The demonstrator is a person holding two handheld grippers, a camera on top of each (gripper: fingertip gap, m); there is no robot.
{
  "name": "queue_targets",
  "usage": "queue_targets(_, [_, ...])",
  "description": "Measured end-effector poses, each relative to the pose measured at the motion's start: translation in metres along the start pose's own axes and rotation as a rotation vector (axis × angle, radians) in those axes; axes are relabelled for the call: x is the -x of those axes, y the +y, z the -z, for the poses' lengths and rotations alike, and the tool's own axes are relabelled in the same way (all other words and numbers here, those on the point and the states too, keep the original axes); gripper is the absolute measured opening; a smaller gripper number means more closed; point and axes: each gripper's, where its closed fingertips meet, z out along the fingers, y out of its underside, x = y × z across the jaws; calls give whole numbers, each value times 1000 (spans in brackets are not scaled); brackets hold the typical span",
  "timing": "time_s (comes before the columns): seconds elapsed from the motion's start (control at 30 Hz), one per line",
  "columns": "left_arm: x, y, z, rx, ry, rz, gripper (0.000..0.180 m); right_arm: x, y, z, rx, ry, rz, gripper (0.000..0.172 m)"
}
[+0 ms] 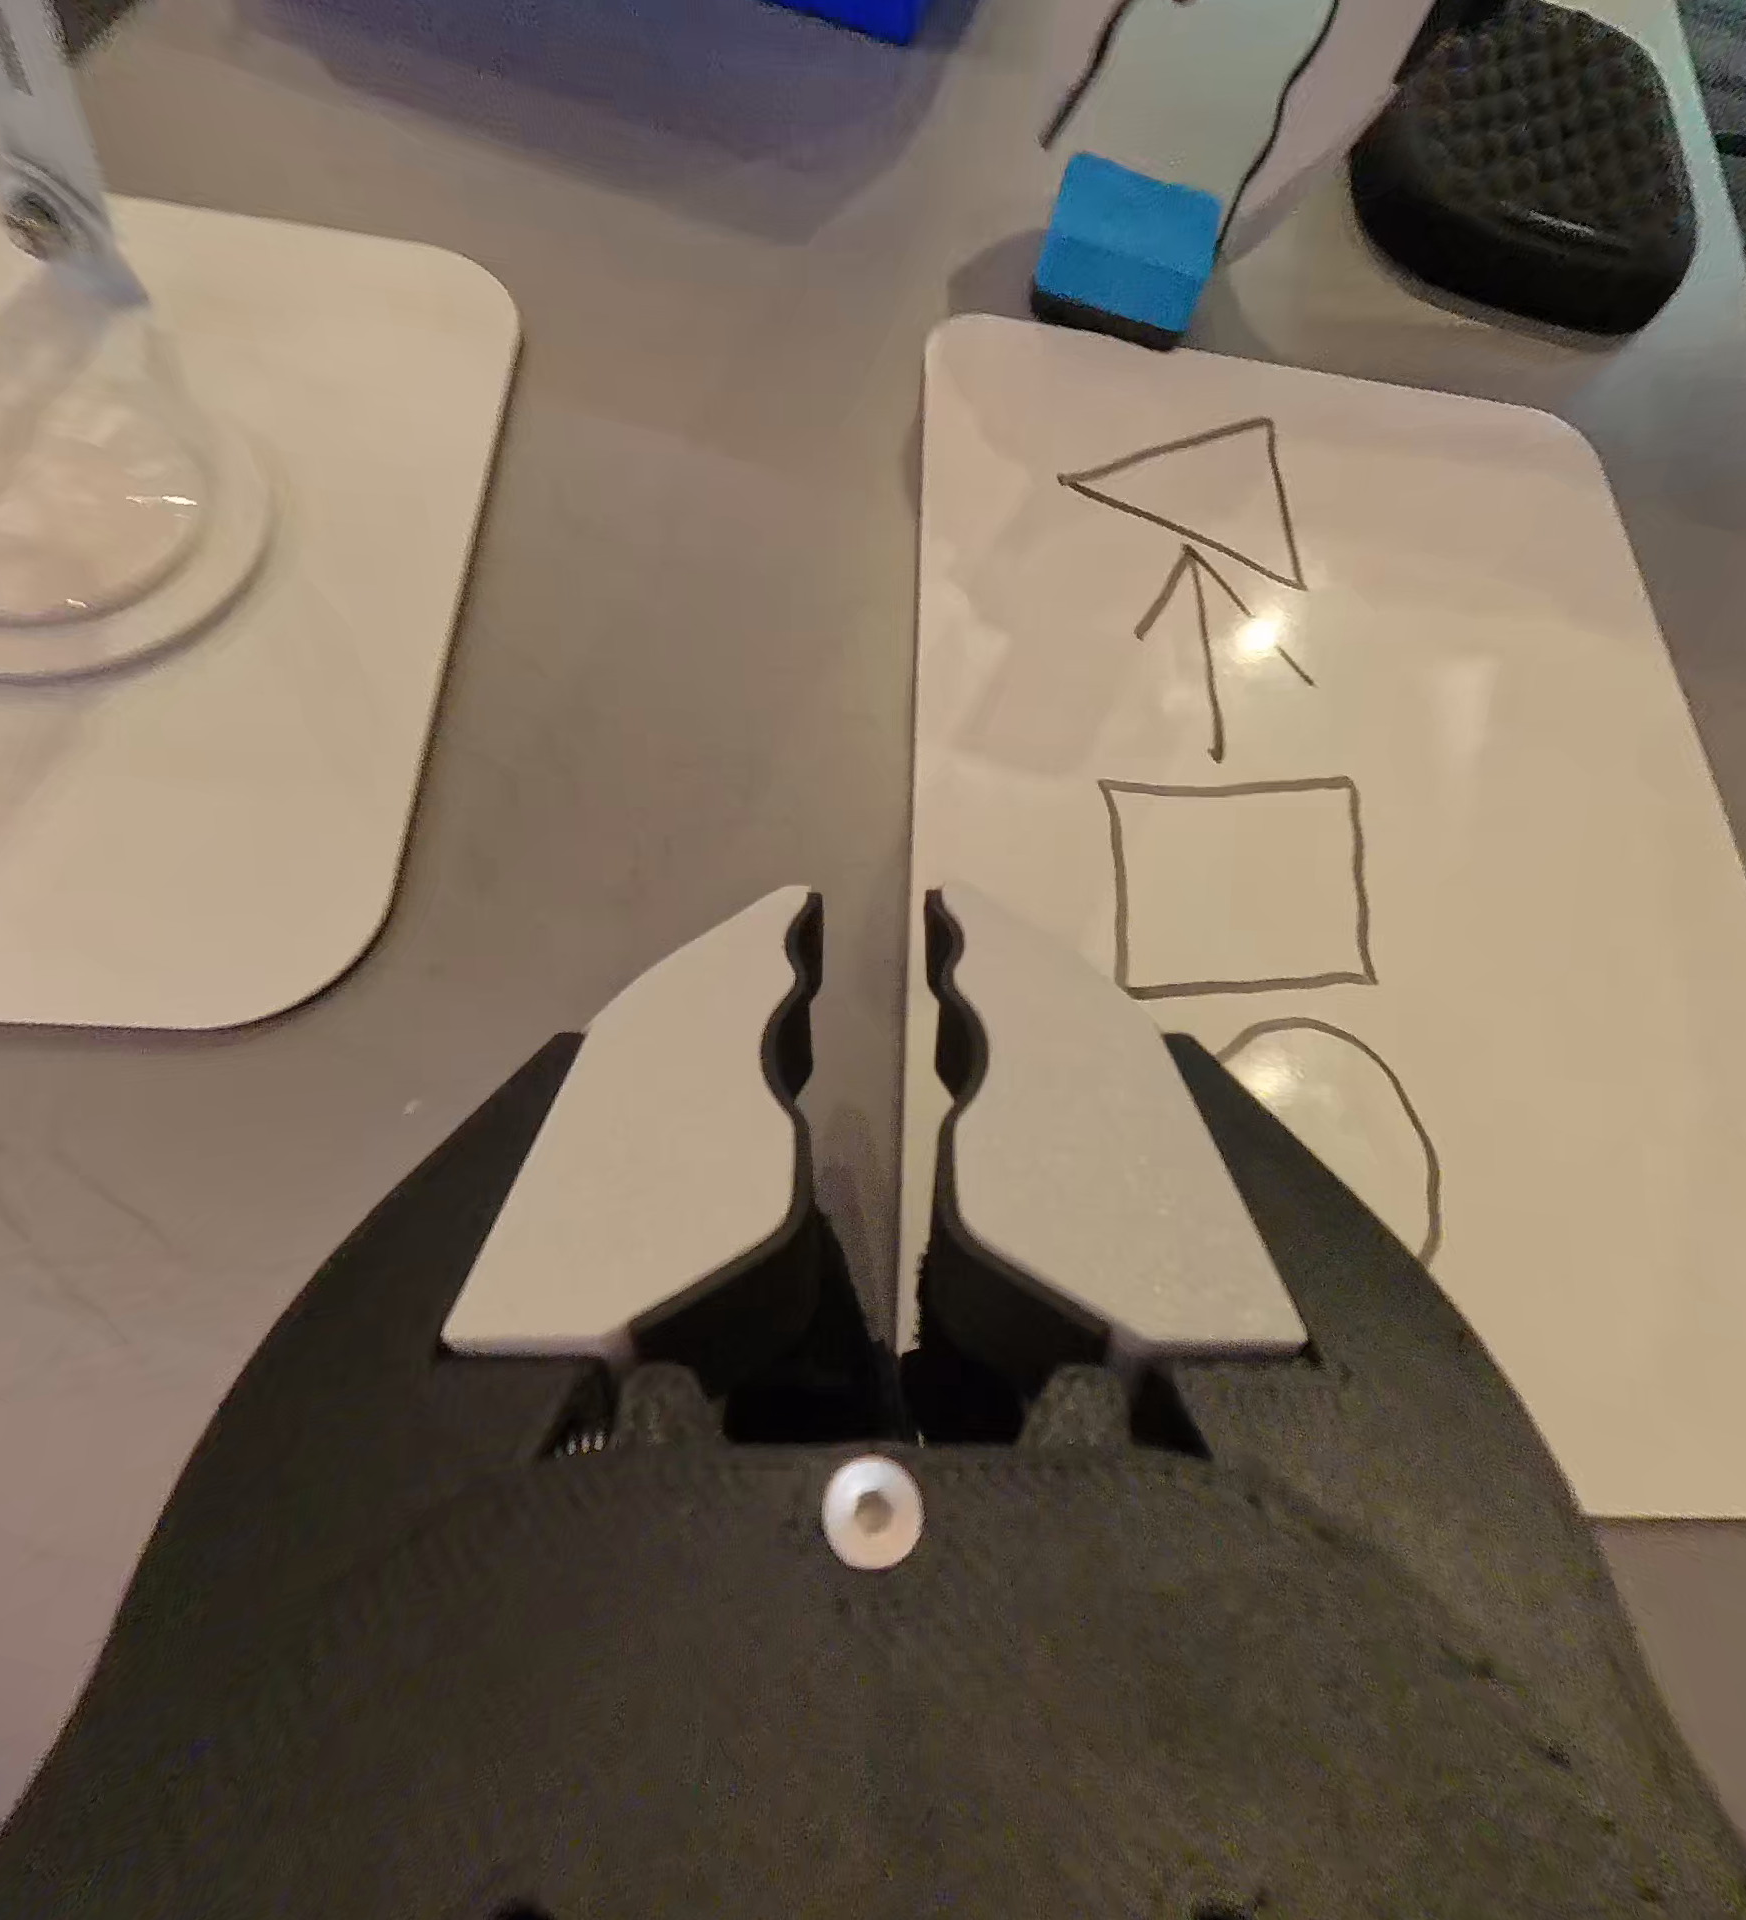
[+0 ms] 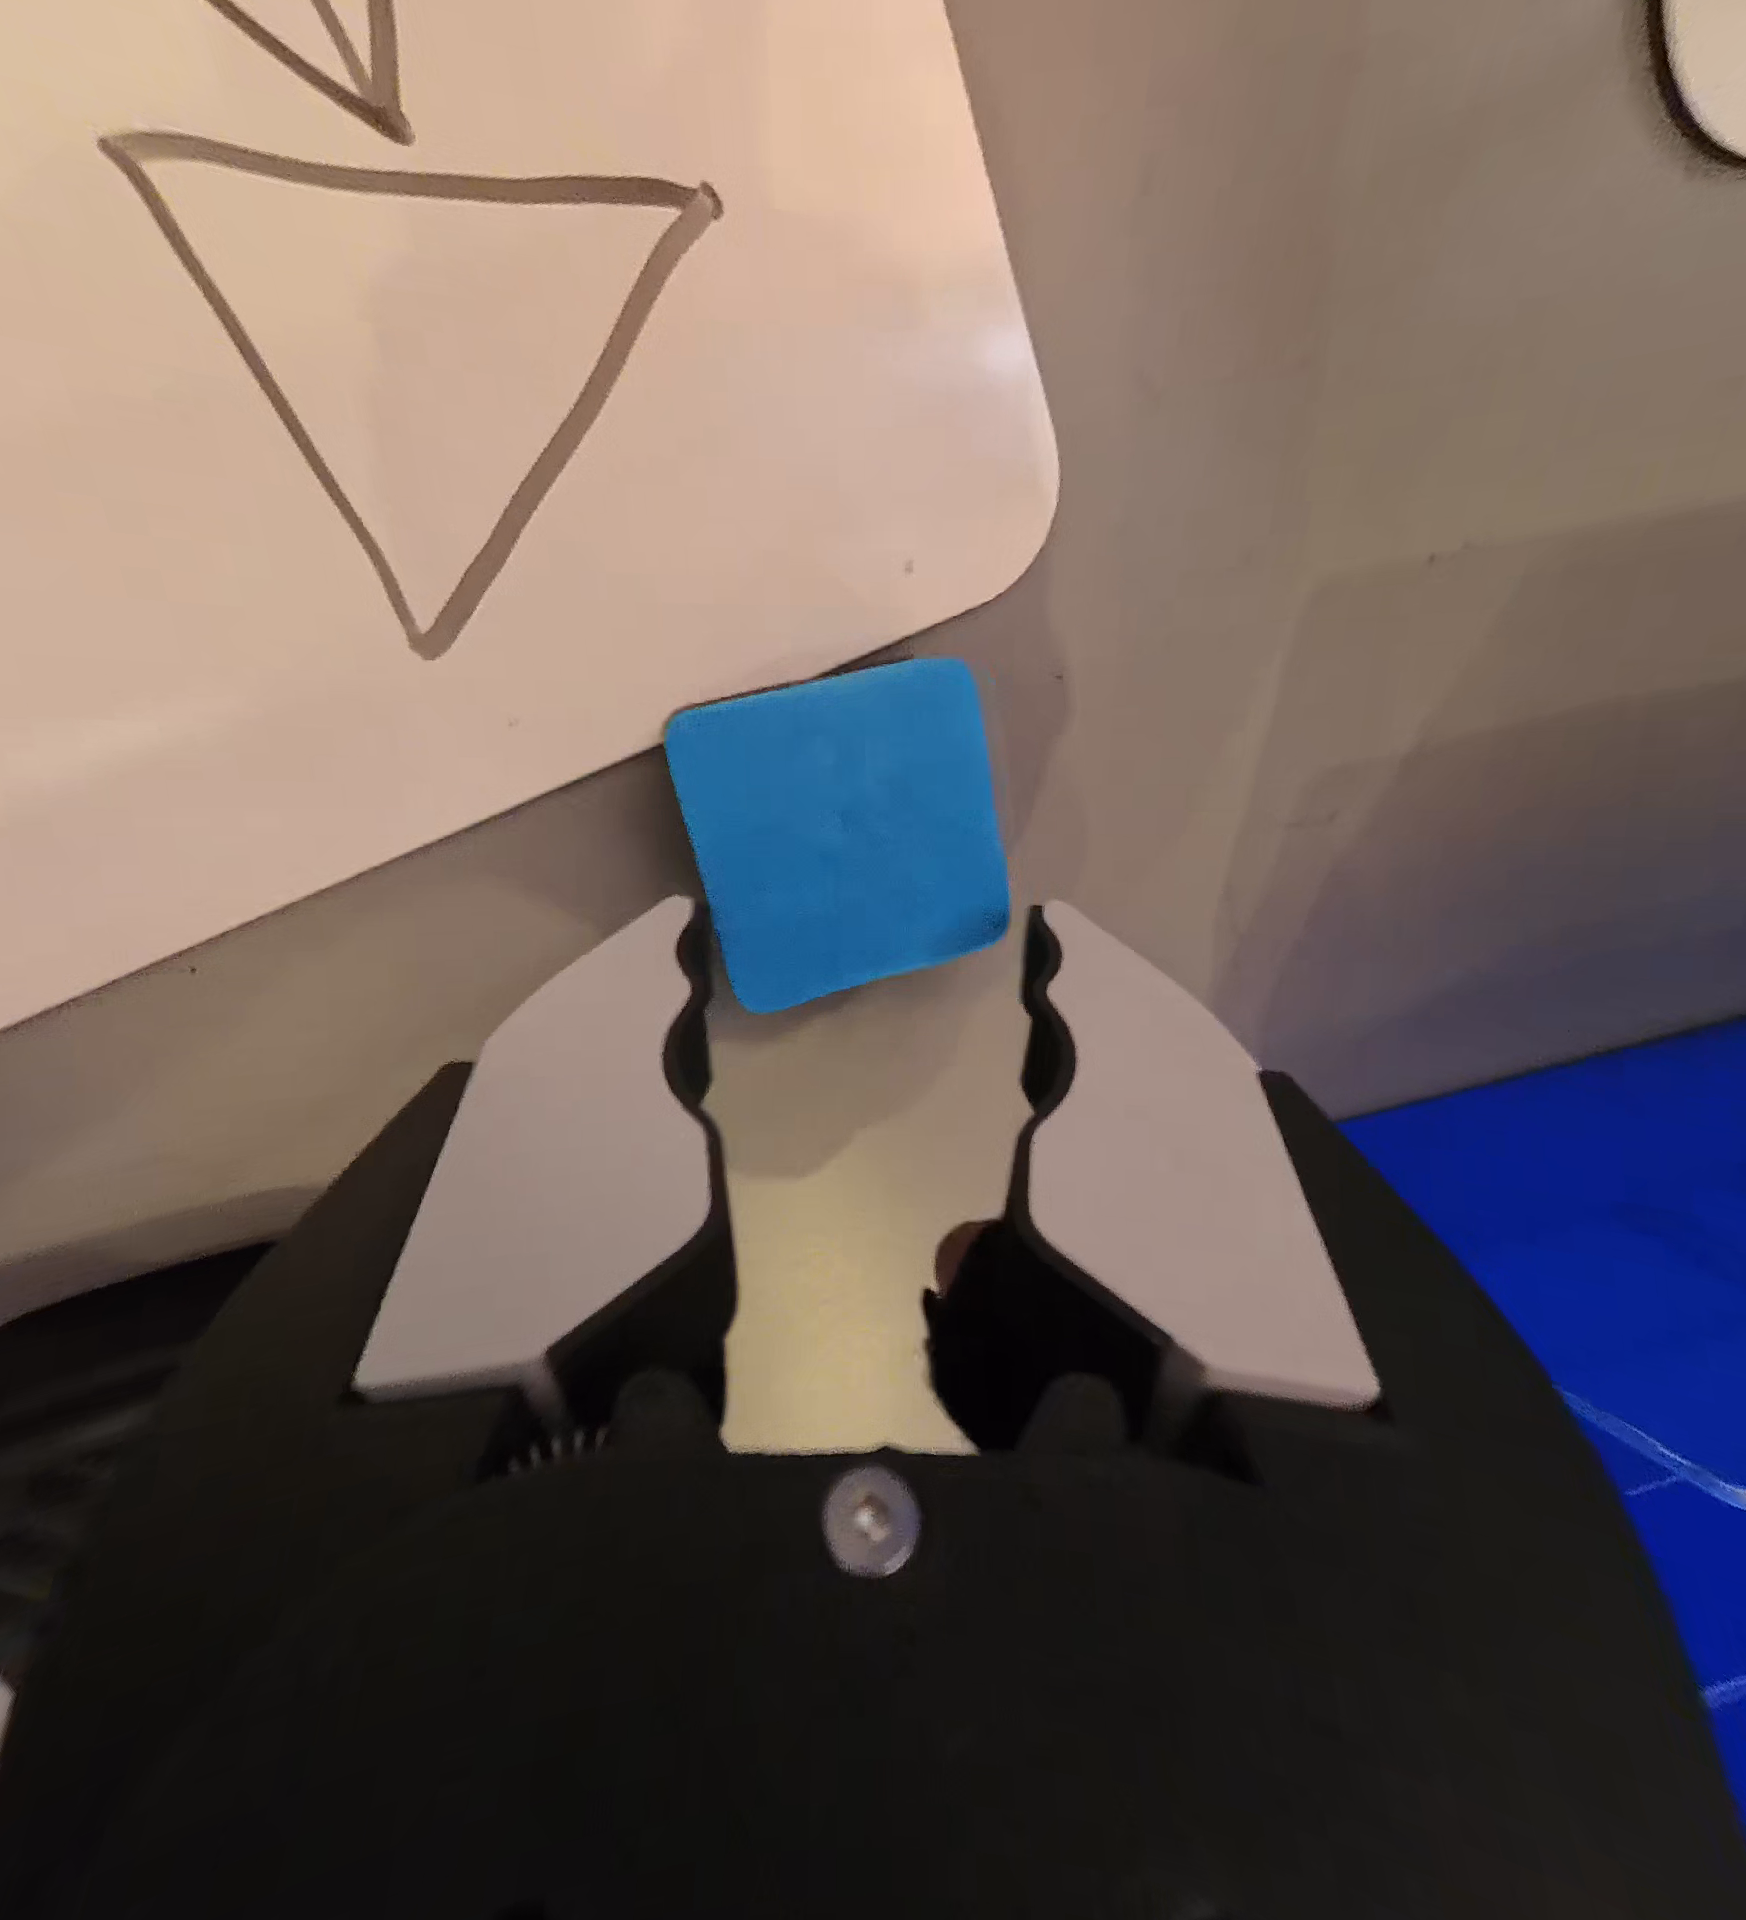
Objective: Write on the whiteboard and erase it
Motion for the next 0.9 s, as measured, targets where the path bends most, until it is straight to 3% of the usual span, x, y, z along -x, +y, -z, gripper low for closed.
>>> queue_targets(0.1, [-6, 7, -7, 37, 44, 6, 18, 2, 3, 0, 43, -1, 31, 70])
queue_targets(0.2, [-7, 16, -13, 82, 55, 10, 18, 0, -2, 0, 51, 5, 59, 69])
queue_targets(0.37, [-8, 20, -17, 106, 66, 17, 18, 0, -7, -10, 52, -31, 102, 55])
queue_targets(0.57, [-9, 27, -23, 168, 53, -7, 15, -6, -12, 3, -12, -1, 15, 54])
queue_targets(0.9, [-27, 27, -22, 188, 120, -36, 15, 31, -36, 5, -36, -30, 28, 55])
